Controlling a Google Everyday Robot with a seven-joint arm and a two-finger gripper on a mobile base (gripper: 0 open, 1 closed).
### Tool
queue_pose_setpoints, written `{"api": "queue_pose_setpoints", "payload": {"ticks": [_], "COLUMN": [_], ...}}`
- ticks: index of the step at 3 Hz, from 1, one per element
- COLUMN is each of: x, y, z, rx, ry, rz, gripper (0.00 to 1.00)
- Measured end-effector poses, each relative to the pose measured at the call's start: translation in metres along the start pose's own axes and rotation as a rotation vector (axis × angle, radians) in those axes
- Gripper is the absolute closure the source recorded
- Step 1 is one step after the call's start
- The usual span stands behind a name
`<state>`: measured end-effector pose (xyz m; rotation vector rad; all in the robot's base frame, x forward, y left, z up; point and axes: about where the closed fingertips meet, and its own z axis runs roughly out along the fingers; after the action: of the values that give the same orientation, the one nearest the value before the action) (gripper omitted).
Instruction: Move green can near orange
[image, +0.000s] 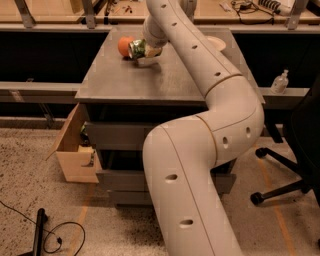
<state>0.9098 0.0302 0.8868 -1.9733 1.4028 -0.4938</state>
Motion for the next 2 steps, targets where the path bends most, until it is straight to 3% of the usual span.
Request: {"api": "queue_pose_setpoints", "payload": {"ticks": [1, 2], "x": [-0.0025, -0.0006], "y": [-0.0021, -0.0005], "z": [0.0077, 0.0091], "rx": [0.005, -0.003], "ry": [0.008, 0.016], "rz": [0.009, 0.024], "gripper": [0.04, 0.00]}}
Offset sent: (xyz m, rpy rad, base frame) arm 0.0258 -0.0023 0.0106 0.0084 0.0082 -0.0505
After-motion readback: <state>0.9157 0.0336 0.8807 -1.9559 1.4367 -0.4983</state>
